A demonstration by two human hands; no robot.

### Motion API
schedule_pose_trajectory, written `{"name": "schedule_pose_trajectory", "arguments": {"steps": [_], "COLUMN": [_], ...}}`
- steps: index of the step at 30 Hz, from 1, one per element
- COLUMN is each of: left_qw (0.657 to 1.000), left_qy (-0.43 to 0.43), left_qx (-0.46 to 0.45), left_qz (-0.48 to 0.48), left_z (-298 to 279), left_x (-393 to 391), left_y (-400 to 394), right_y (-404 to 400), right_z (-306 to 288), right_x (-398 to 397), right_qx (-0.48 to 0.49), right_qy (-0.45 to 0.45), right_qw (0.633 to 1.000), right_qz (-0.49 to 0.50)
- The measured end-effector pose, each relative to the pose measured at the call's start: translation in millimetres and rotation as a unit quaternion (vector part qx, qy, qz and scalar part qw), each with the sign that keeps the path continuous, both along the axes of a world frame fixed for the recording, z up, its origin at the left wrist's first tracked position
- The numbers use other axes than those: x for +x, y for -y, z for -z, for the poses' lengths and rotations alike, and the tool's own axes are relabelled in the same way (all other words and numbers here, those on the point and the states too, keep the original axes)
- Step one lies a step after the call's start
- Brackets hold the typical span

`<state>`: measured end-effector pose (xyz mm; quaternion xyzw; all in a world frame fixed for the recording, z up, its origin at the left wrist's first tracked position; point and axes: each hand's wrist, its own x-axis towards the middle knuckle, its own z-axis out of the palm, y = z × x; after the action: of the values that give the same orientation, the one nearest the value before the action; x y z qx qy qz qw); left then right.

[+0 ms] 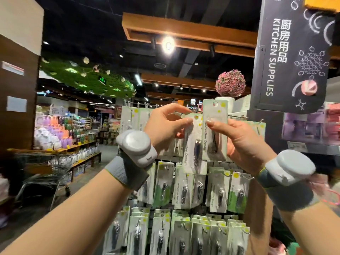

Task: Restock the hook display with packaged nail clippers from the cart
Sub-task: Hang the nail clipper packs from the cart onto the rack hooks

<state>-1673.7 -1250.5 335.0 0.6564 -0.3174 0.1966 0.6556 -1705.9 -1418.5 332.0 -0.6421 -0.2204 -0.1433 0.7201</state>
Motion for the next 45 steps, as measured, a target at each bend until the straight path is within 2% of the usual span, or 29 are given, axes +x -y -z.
{"name": "schedule_pose_trajectory", "arguments": {"steps": [7,10,15,22,30,41,45], "left_qw": [0.998,0.996,0.990,0.980,0.964,0.959,0.953], "left_qy": [0.022,0.049,0.091,0.105,0.105,0.059,0.077], "left_qx": [-0.012,-0.021,-0.016,0.013,0.047,0.057,0.054], "left_qz": [-0.056,-0.075,-0.109,-0.169,-0.240,-0.271,-0.289], "left_z": [5.2,1.5,-11.4,-21.4,-18.0,-12.8,-10.0], "left_x": [-3.1,-2.1,10.1,34.5,54.6,82.1,81.7], "left_y": [-44.5,-71.4,-115.3,-145.9,-144.7,-132.6,-133.6], "right_y": [-44.7,-73.1,-121.4,-162.5,-168.7,-161.8,-158.4], "right_z": [-0.3,-3.6,-11.8,-12.8,-9.6,-4.7,-3.7], "right_x": [7.9,9.9,17.0,29.4,42.4,64.2,64.6], "right_qx": [-0.027,-0.002,0.013,0.029,-0.016,-0.035,-0.039], "right_qy": [0.013,0.037,0.073,0.097,0.089,0.078,0.091], "right_qw": [0.999,0.998,0.997,0.994,0.994,0.994,0.992], "right_qz": [-0.039,-0.042,0.006,0.046,0.055,0.065,0.077]}}
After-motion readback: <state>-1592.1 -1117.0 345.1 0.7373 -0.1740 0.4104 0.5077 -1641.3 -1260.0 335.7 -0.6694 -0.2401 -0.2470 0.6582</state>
